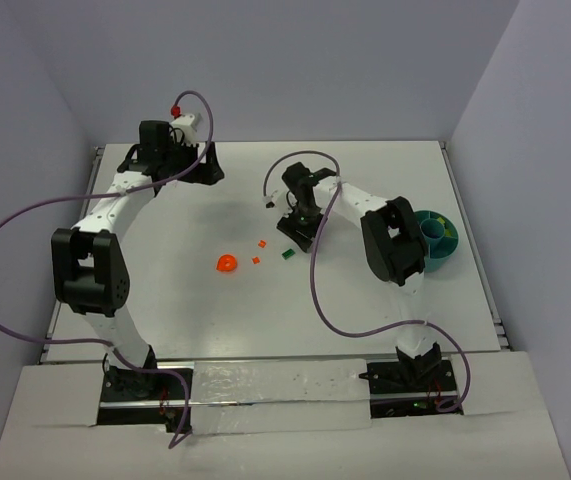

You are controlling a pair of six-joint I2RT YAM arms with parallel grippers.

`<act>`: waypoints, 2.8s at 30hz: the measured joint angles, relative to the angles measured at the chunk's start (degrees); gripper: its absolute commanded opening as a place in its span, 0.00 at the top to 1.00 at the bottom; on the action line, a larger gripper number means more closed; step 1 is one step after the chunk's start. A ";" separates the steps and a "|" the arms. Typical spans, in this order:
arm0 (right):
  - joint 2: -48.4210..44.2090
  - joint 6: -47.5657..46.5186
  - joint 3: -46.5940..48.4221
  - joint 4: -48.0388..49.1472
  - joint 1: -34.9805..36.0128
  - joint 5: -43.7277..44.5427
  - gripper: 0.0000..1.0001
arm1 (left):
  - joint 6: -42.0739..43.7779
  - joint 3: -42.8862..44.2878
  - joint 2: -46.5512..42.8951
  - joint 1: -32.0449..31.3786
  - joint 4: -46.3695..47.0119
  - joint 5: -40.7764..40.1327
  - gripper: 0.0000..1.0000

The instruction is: Sort the legos into containers by color

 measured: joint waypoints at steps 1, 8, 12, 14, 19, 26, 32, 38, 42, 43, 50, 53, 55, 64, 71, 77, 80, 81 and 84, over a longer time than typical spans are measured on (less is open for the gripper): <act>0.00 -0.02 -0.01 -0.01 0.01 0.00 0.41 | -0.01 0.03 0.08 0.00 0.00 0.02 0.01; 0.00 -0.16 -0.01 -0.01 0.07 -0.07 0.42 | -0.05 0.03 0.17 0.00 -0.02 0.06 0.01; 0.00 -0.16 -0.01 0.01 0.36 -0.09 0.45 | -0.03 0.03 0.17 0.00 -0.02 0.06 0.01; 0.02 -0.12 -0.01 -0.01 0.53 -0.13 0.48 | -0.03 0.03 0.17 0.04 -0.02 0.06 0.01; 0.58 0.05 -0.01 0.01 0.78 -0.33 0.59 | -0.03 0.03 0.17 0.20 -0.02 0.11 0.01; 0.66 0.32 -0.01 -0.06 0.82 -0.26 0.82 | -0.03 0.03 0.17 0.50 -0.04 0.98 0.01; -0.28 0.85 2.84 -4.21 -1.53 -1.73 0.88 | -0.09 1.99 0.95 0.50 -0.09 2.62 0.01; -5.60 -0.18 11.91 -8.07 -12.06 -3.96 0.91 | -0.27 4.50 2.49 0.08 0.41 4.28 0.01; -12.55 -2.90 12.95 -10.13 -21.22 -3.33 0.92 | -0.59 5.23 3.84 -1.19 0.60 4.70 0.01; -14.06 -3.60 12.95 -11.06 -23.13 -2.98 0.93 | -0.83 5.29 4.13 -1.56 0.76 4.81 0.01; -17.75 -7.50 12.67 -16.54 -30.46 -0.04 0.94 | -2.47 5.82 5.47 -3.17 1.61 5.72 0.01; -17.76 -10.06 12.34 -18.89 -33.04 0.76 0.94 | -3.08 5.84 5.59 -3.18 1.90 6.18 0.01; -17.81 -12.32 11.69 -20.00 -34.39 1.57 0.95 | -3.31 5.90 5.59 -3.17 1.91 6.41 0.01; -17.67 -18.46 10.33 -23.63 -34.93 3.93 0.93 | -3.90 6.46 5.63 -3.29 1.88 6.93 0.01; -17.33 -19.51 7.16 -23.92 -34.87 4.78 0.90 | -3.88 6.46 5.63 -3.45 1.86 6.90 0.01; -15.79 -19.59 5.89 -23.81 -34.87 5.60 0.87 | -3.90 6.46 5.63 -3.45 1.86 6.88 0.01; -15.23 -19.57 5.77 -23.51 -34.74 6.15 0.86 | -3.90 6.46 5.63 -3.45 1.86 6.88 0.01; -15.15 -19.57 5.61 -23.30 -34.64 6.33 0.85 | -3.90 6.46 5.63 -3.45 1.86 6.88 0.01; -15.09 -19.57 4.93 -22.88 -34.52 6.66 0.79 | -3.89 6.46 5.63 -3.45 1.84 6.88 0.01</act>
